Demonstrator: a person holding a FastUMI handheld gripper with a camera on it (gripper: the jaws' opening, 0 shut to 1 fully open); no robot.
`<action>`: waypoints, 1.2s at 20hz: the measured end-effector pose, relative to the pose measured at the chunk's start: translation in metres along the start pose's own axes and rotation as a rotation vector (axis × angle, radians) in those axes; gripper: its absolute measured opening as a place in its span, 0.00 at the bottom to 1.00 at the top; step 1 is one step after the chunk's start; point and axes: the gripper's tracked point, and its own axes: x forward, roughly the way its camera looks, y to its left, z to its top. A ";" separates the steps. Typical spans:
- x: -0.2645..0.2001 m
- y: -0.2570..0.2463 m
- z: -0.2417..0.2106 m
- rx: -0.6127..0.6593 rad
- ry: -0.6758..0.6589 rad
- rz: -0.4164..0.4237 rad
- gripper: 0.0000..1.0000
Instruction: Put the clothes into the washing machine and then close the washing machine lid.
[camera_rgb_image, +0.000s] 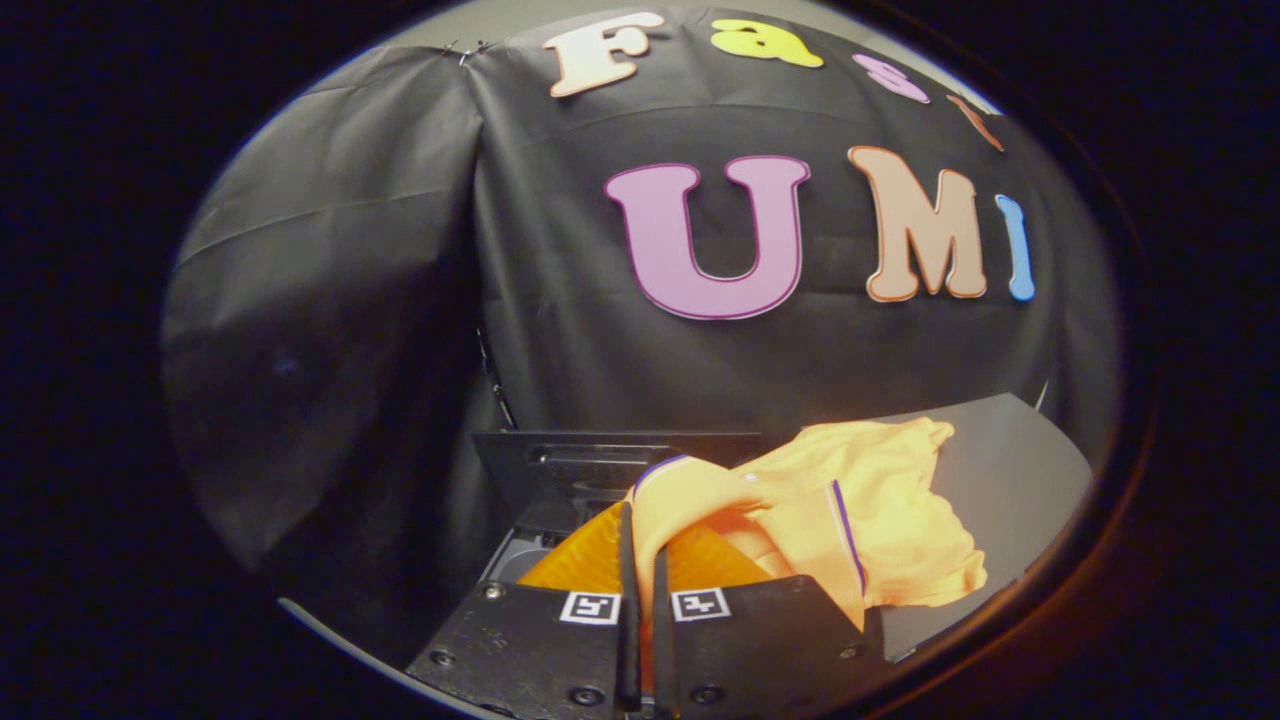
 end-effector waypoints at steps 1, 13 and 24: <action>0.008 0.009 -0.004 0.005 0.006 0.009 0.05; 0.096 0.072 -0.056 0.030 0.083 0.070 0.05; 0.121 0.061 -0.111 -0.008 0.185 0.003 0.80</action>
